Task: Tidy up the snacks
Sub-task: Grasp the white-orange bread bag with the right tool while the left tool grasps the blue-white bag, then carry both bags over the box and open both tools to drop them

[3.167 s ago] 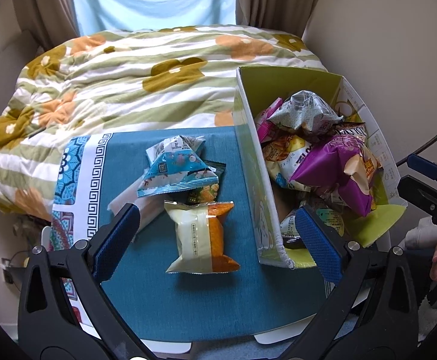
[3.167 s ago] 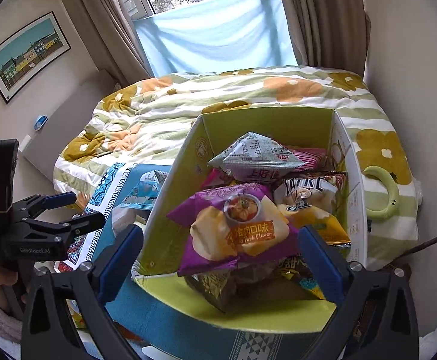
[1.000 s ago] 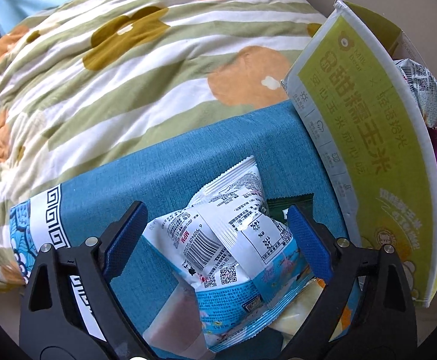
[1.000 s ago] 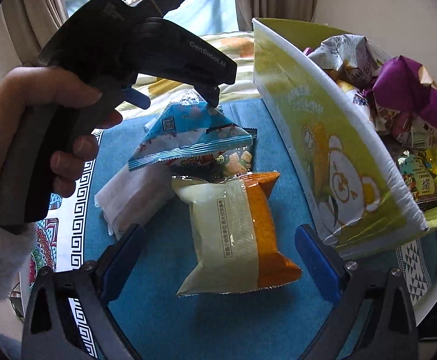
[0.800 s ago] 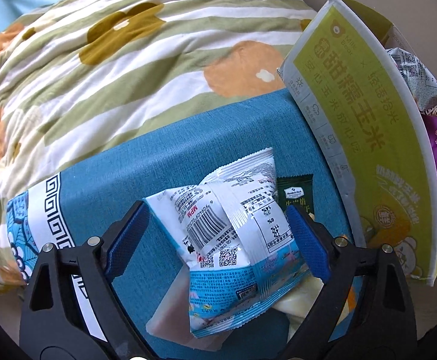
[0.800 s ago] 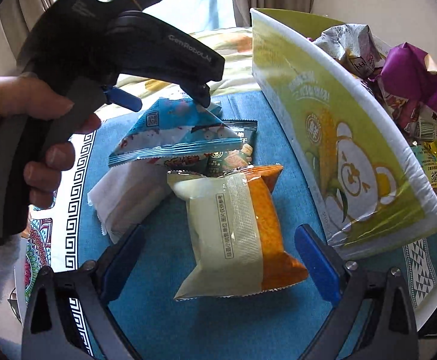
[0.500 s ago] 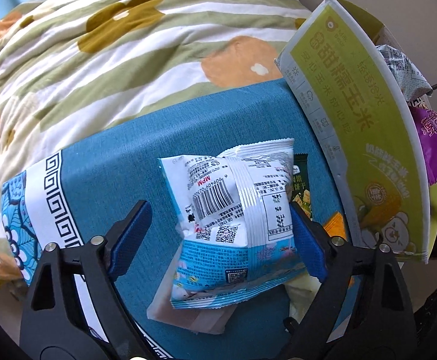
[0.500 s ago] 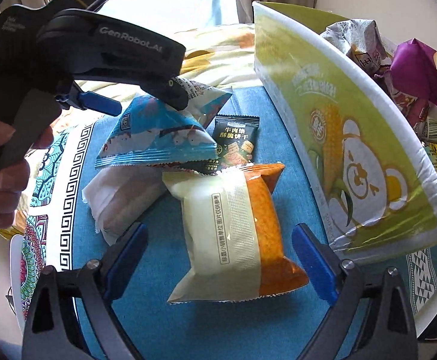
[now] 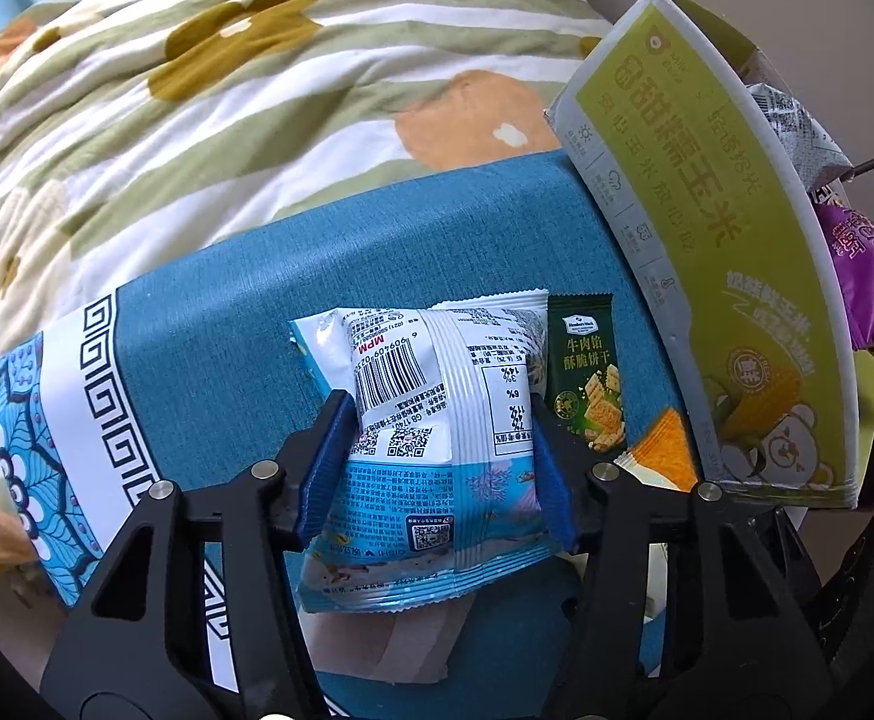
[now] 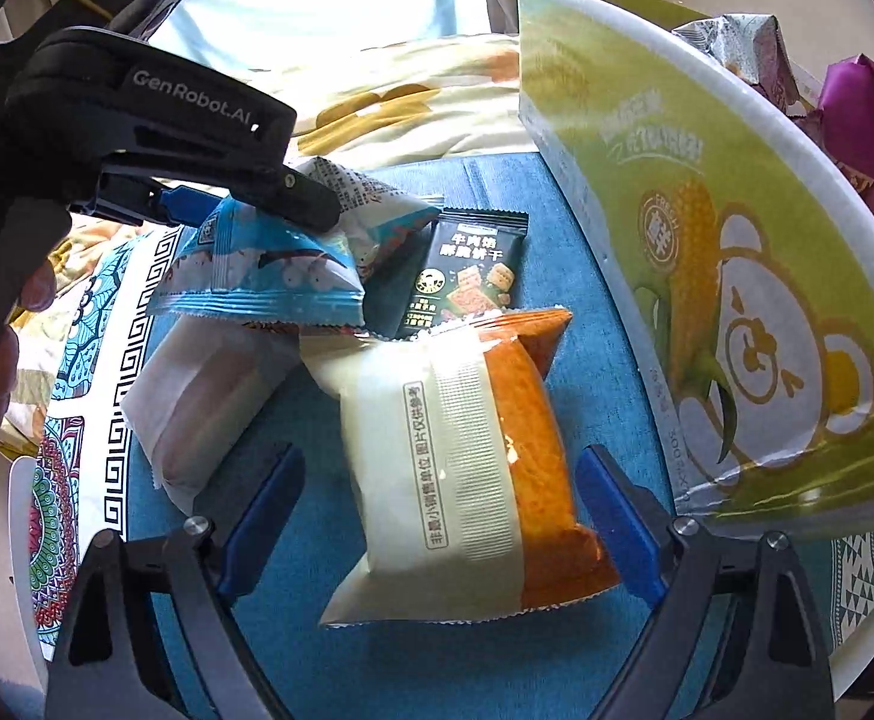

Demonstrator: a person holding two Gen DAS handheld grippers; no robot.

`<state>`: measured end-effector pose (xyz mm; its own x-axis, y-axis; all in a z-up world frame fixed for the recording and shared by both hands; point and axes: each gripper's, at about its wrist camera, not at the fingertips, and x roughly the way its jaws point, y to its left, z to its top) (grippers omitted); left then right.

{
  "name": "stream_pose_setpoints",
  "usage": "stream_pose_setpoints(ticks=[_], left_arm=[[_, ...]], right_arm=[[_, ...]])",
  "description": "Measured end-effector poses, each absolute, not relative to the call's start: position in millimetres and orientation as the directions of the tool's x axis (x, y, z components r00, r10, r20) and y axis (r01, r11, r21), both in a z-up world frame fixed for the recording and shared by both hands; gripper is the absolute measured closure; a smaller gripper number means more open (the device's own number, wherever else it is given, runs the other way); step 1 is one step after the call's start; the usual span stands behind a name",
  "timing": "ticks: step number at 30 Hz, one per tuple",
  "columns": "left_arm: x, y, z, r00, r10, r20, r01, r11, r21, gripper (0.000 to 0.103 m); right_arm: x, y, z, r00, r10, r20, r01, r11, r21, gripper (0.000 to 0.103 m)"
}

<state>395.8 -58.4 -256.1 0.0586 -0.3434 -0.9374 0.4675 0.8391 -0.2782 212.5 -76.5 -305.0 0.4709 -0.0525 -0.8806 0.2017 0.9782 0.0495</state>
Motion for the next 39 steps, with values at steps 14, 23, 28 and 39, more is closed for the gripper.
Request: stream_pose_setpoints(ticks=[14,23,28,39], left_arm=[[393.3,-45.6,-238.7,0.097,-0.356,-0.929,0.438,0.854,-0.281,0.057],[384.0,-33.8,-202.9,0.151,-0.387,-0.910,0.427,0.855,-0.293,0.057],[374.8,-25.4,-164.9,0.207,-0.417,-0.885,0.431,0.851,-0.300,0.057],[361.2,-33.0,-62.6,0.354,-0.496,-0.793,0.477,0.825,-0.304,0.057]], right_arm=[[222.2,-82.3,-317.8,0.464,-0.022,-0.886,0.108,0.994,0.032,0.037],[214.1,-85.3,-303.3,0.487,-0.012,-0.873,0.116,0.992,0.051,0.043],[204.4,-78.6,-275.6,0.519,0.008,-0.855,0.096,0.993,0.067,0.043],[181.0,-87.5,-178.1,0.592,0.041,-0.805,0.083,0.990,0.111,0.043]])
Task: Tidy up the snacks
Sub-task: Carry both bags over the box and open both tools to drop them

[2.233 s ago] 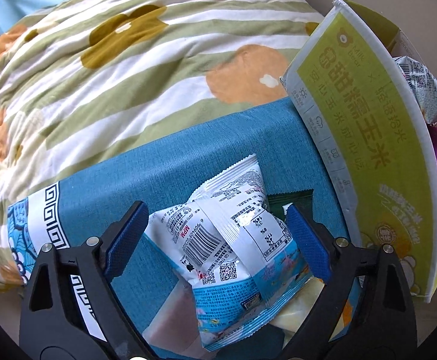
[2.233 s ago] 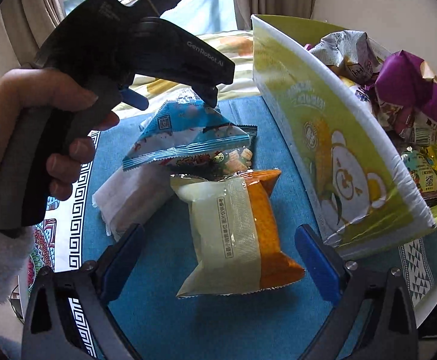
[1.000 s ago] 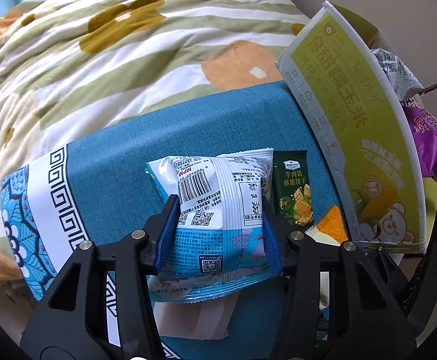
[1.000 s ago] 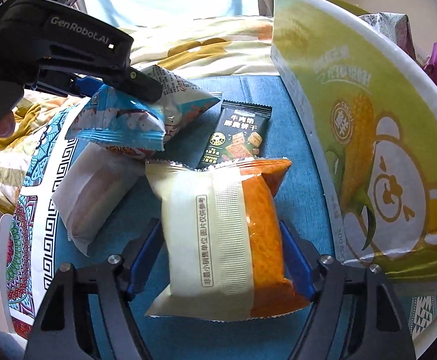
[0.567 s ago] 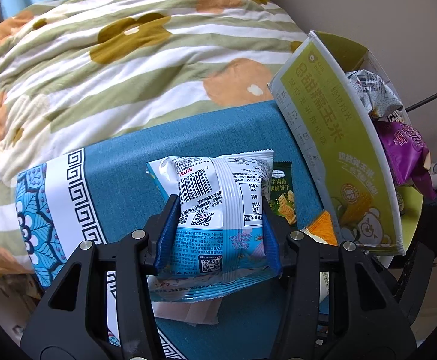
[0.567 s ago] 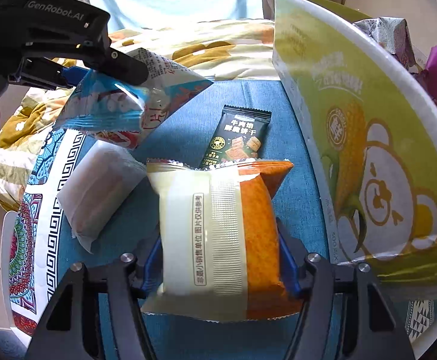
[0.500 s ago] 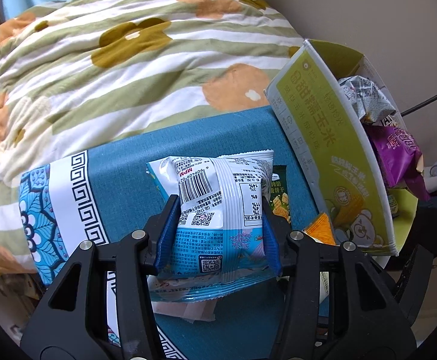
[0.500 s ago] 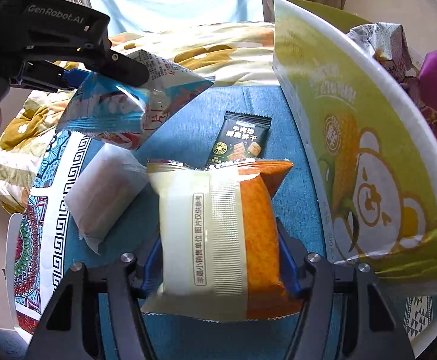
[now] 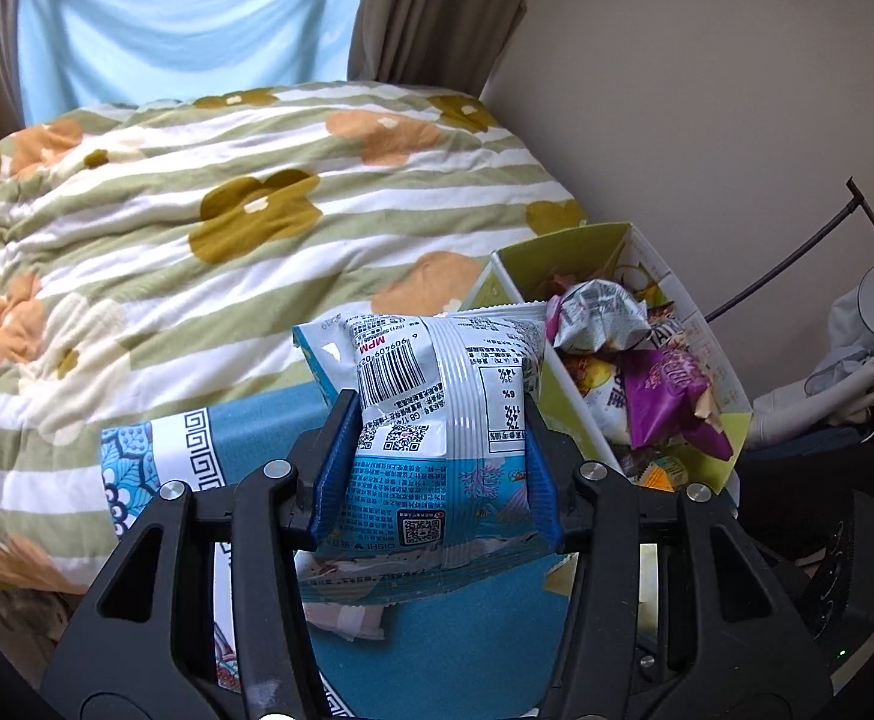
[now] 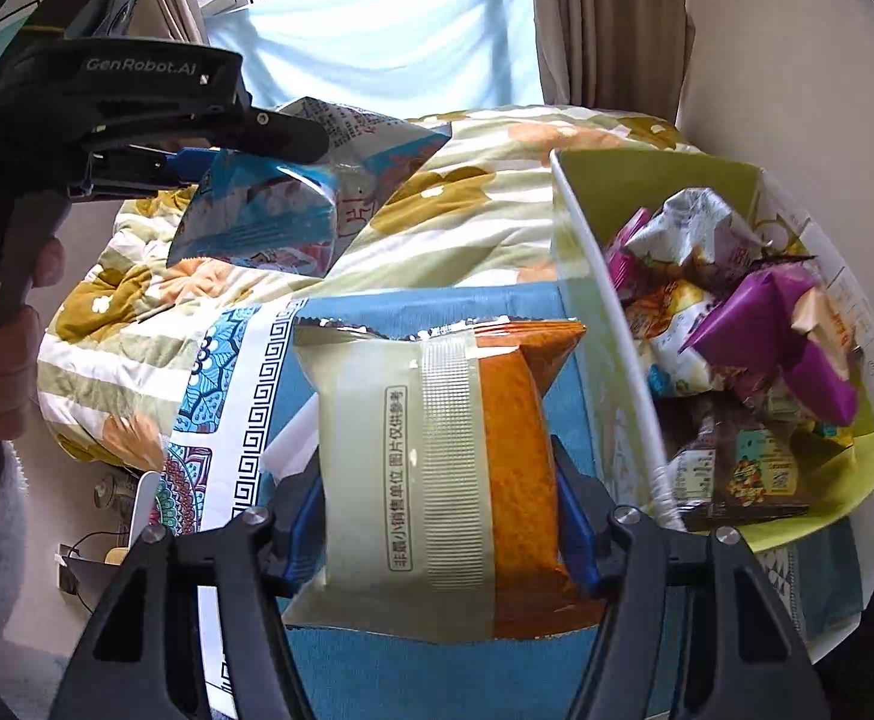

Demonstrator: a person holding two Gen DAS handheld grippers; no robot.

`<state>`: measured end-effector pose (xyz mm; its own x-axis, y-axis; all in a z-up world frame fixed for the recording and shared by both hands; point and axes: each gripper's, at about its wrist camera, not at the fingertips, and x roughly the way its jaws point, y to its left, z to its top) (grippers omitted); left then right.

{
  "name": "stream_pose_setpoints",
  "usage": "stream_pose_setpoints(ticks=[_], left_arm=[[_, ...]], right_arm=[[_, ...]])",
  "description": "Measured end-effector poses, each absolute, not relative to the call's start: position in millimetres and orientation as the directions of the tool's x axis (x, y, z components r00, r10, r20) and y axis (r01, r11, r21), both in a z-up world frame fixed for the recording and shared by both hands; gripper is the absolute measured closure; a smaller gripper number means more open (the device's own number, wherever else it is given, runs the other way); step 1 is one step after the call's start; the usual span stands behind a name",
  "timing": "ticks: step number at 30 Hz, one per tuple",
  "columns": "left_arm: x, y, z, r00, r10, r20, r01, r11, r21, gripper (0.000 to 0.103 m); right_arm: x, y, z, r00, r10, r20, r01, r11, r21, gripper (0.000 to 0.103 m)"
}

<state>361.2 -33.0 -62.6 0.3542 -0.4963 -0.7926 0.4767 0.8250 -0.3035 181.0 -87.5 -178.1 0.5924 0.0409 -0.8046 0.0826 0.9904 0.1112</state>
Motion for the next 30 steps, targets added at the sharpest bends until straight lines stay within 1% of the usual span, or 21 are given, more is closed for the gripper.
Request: stream_pose_setpoints(ticks=[5,11,15,18,25,27,28,29,30], left_arm=[[355.6,-65.0,-37.6,0.391,-0.512,-0.765,0.485,0.821,-0.301,0.057],[349.0,-120.5,-28.1,0.416,-0.526,-0.742,0.443,0.829,-0.340,0.057],[349.3,-168.1,-36.8,0.422,-0.511,-0.749,0.406,0.845,-0.348,0.057],[351.6,-205.3,-48.6,0.425,-0.497,-0.757,0.376,0.857,-0.352,0.057],[359.1,-272.6,-75.8,0.390,-0.475,-0.789,0.325,0.872,-0.365,0.056],[360.6,-282.8,-80.7,0.386,-0.448,-0.806,0.296,0.888,-0.352,0.048],[359.6,-285.1,-81.9,0.392,-0.432,-0.812,0.285,0.897,-0.339,0.026],[357.9,-284.9,-82.3,0.407,-0.415,-0.814,0.275,0.905,-0.324,0.000],[354.1,-282.6,-81.2,0.431,-0.401,-0.808,0.266,0.913,-0.310,0.001]], right_arm=[[175.4,-123.0,-132.6,0.637,0.020,-0.770,0.080,0.993,0.092,0.043],[176.9,-191.3,-95.8,0.669,0.002,-0.743,0.074,0.995,0.070,0.043],[184.5,-239.6,-82.3,0.679,0.000,-0.734,0.050,0.998,0.046,0.043],[189.5,-277.5,-76.8,0.684,0.013,-0.729,0.038,0.998,0.053,0.043],[206.7,-349.0,-78.3,0.667,0.051,-0.743,0.002,0.998,0.070,0.043],[211.7,-363.2,-80.3,0.660,0.066,-0.748,-0.002,0.996,0.085,0.043],[214.8,-368.8,-81.5,0.656,0.073,-0.751,-0.004,0.996,0.093,0.043],[217.5,-374.0,-83.0,0.653,0.080,-0.753,-0.007,0.995,0.100,0.043],[220.4,-379.5,-84.1,0.650,0.088,-0.755,-0.009,0.994,0.108,0.043]])
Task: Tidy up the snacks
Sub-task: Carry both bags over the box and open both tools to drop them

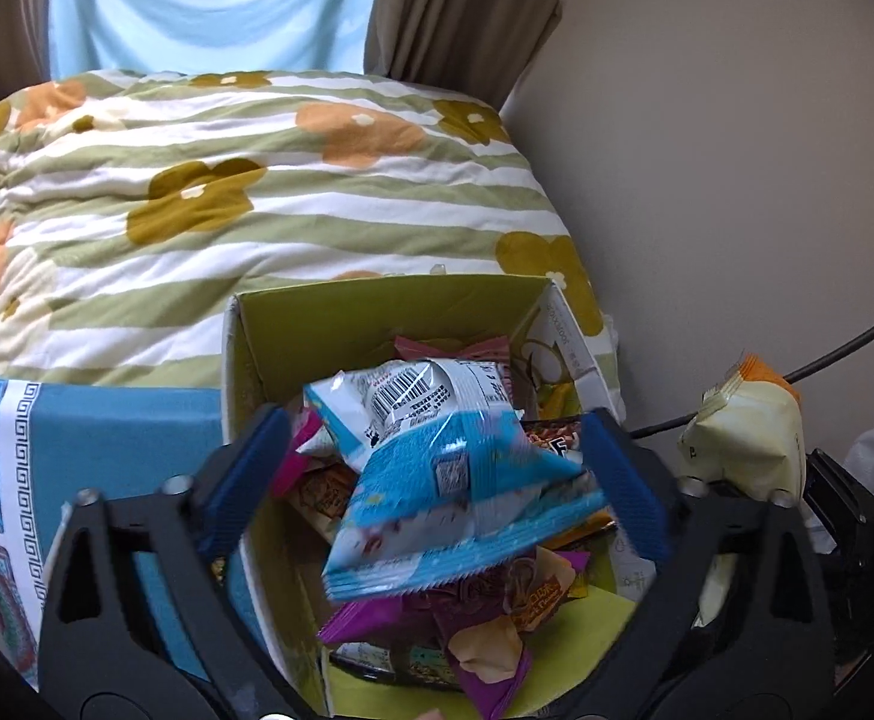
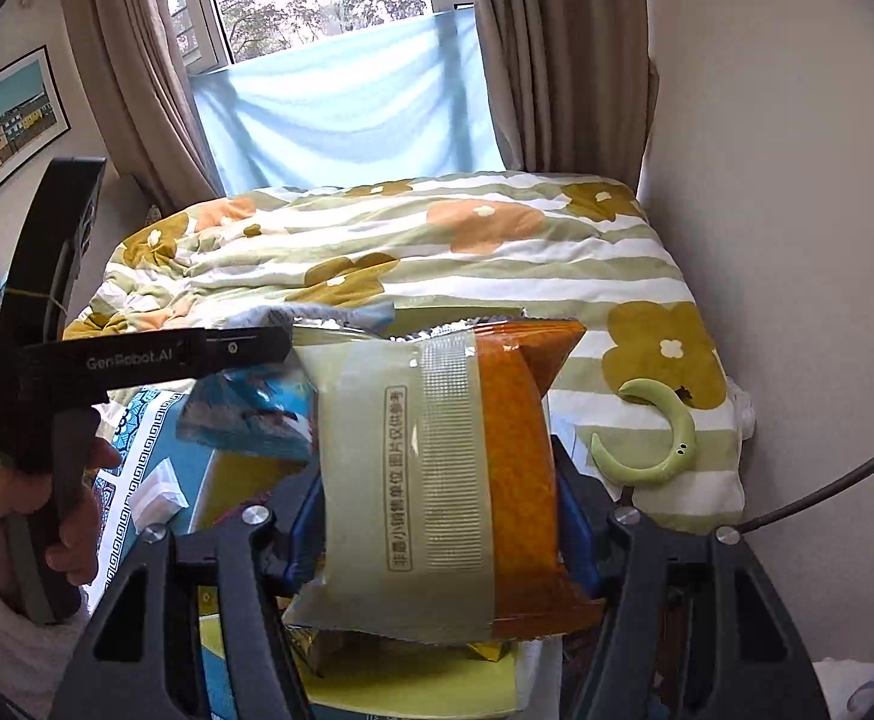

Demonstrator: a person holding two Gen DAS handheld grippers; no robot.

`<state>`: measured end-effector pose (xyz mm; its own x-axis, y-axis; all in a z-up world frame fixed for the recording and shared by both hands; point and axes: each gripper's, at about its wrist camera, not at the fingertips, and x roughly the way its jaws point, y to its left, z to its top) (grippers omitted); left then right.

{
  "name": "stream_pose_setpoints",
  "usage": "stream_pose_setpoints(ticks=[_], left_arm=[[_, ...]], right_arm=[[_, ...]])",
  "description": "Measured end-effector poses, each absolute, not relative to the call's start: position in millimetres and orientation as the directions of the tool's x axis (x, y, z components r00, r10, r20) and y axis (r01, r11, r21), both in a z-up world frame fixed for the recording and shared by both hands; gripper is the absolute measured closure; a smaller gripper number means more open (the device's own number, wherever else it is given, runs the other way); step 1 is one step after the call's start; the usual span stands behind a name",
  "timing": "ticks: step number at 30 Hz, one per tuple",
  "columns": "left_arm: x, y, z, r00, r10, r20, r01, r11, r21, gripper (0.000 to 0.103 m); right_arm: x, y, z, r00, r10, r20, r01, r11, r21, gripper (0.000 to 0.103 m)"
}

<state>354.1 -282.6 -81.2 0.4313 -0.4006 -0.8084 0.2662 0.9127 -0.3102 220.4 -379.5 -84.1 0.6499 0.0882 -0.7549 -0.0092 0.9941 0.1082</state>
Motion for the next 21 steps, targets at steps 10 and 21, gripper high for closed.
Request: stream_pose_setpoints(ticks=[10,21], left_arm=[[339.0,-255.5,-88.7,0.441,-0.331,-0.834,0.210,0.942,-0.263,0.000],[327.2,-237.0,-84.5,0.476,-0.268,-0.838,0.144,0.963,-0.226,0.000]], right_arm=[[252.2,-407.5,-94.4,0.626,0.168,-0.762,-0.031,0.981,0.191,0.043],[315.8,-411.5,-120.0,0.543,0.235,-0.806,-0.076,0.970,0.231,0.039]])
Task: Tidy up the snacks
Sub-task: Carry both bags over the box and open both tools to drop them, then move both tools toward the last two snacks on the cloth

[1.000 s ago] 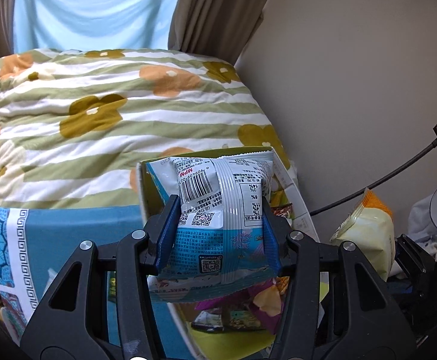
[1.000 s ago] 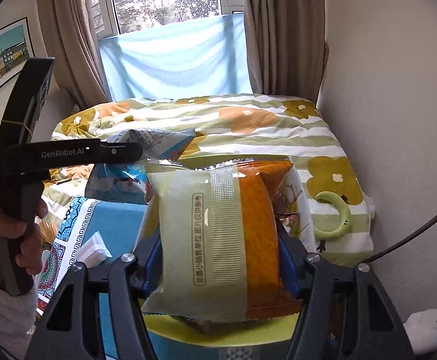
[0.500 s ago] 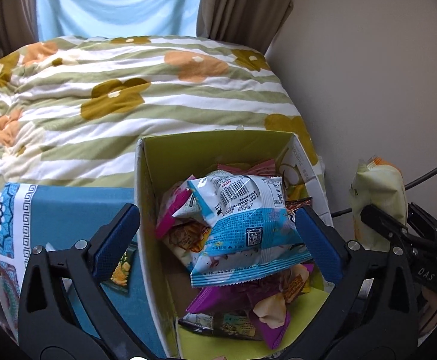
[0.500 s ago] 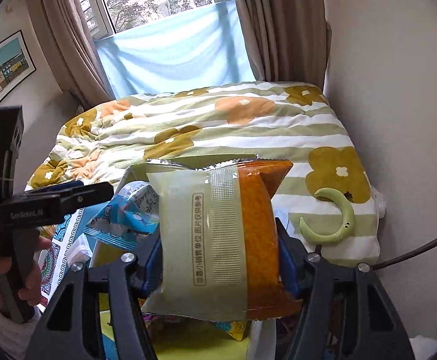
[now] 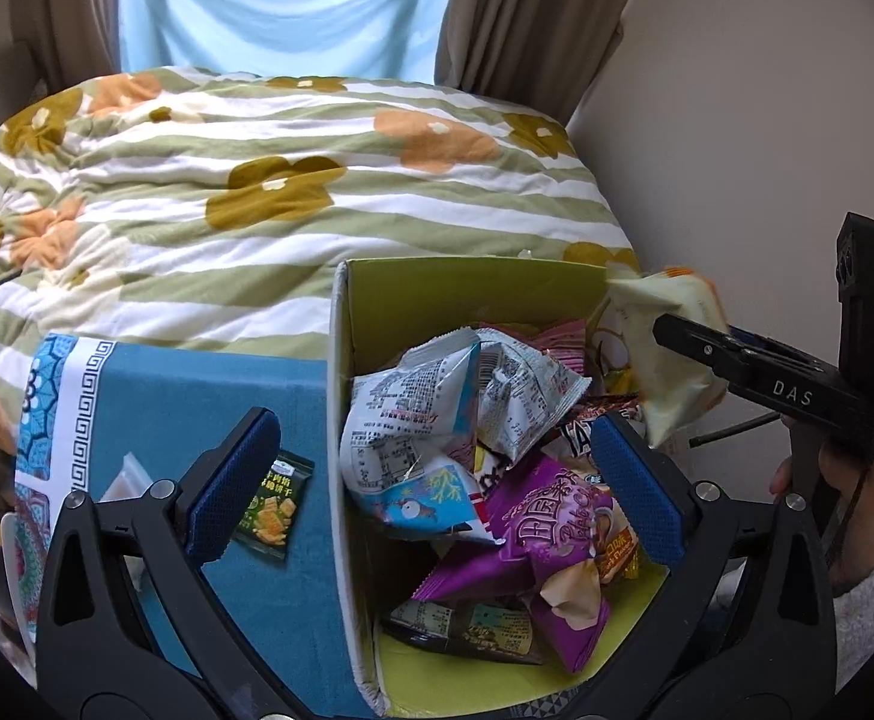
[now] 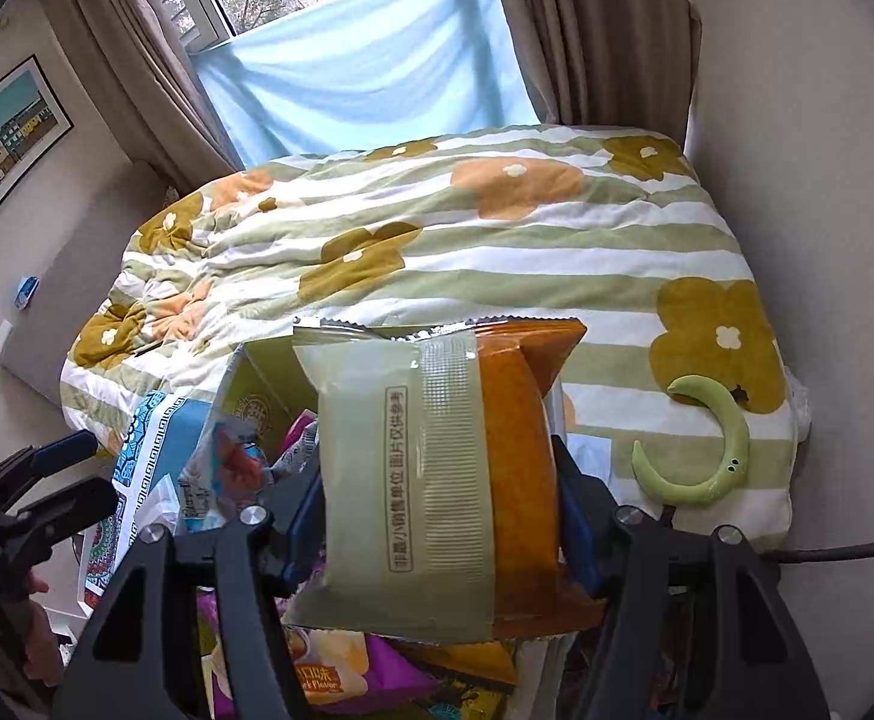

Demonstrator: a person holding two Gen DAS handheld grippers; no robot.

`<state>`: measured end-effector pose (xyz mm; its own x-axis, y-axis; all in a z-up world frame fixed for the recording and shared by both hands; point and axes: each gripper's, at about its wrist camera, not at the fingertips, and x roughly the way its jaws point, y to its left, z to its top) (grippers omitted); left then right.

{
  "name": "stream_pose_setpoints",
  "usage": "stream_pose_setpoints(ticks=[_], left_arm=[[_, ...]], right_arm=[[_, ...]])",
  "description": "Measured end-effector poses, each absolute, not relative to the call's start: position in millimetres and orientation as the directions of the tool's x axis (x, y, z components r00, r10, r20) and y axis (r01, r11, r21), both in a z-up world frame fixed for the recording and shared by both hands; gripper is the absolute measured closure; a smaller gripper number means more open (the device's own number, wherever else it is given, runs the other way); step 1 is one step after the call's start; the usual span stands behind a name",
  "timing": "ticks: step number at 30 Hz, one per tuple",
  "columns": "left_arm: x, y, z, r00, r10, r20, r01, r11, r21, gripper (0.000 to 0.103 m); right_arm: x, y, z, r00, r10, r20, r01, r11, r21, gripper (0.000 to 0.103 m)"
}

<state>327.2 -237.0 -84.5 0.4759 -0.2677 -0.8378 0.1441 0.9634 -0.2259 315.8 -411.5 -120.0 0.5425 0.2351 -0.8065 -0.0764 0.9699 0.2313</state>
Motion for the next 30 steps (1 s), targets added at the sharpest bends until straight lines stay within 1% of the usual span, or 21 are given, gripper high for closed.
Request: stream_pose_setpoints(ticks=[1,2,4,11,19,26,30], left_arm=[[325.7,-234.8,-86.0,0.475,-0.257,-0.842,0.136,0.966,-0.219,0.000],[324.0,-233.0,-87.8,0.472,-0.247,-0.846,0.128,0.969,-0.211,0.001],[320.8,-230.2,-91.9,0.464,-0.227,-0.856,0.115,0.974,-0.196,0.000],[308.9,-227.2,-98.8,0.439,-0.182,-0.880,0.107,0.983,-0.150,0.000],[290.9,-219.4,-70.2,0.492,-0.168,-0.854,0.136,0.984,-0.115,0.000],[269.2,-172.5,-44.7,0.548,-0.128,-0.827,0.098,0.991,-0.088,0.000],[257.4,-135.3,-35.6,0.571,-0.103,-0.814,0.078,0.994,-0.071,0.000]], right_arm=[[320.2,-411.2,-123.5,0.542,0.253,-0.801,-0.080,0.965,0.251,0.030],[323.7,-411.5,-126.5,0.543,0.264,-0.797,-0.079,0.961,0.265,0.016],[325.5,-410.3,-130.7,0.544,0.278,-0.792,-0.080,0.956,0.281,0.008],[312.9,-402.0,-137.1,0.540,0.276,-0.795,-0.102,0.959,0.263,0.008],[290.4,-399.5,-112.8,0.587,0.245,-0.771,-0.104,0.968,0.229,0.008],[263.8,-381.6,-79.2,0.645,0.227,-0.730,-0.130,0.973,0.188,0.008],[248.3,-357.3,-64.7,0.658,0.245,-0.712,-0.169,0.970,0.178,0.008]])
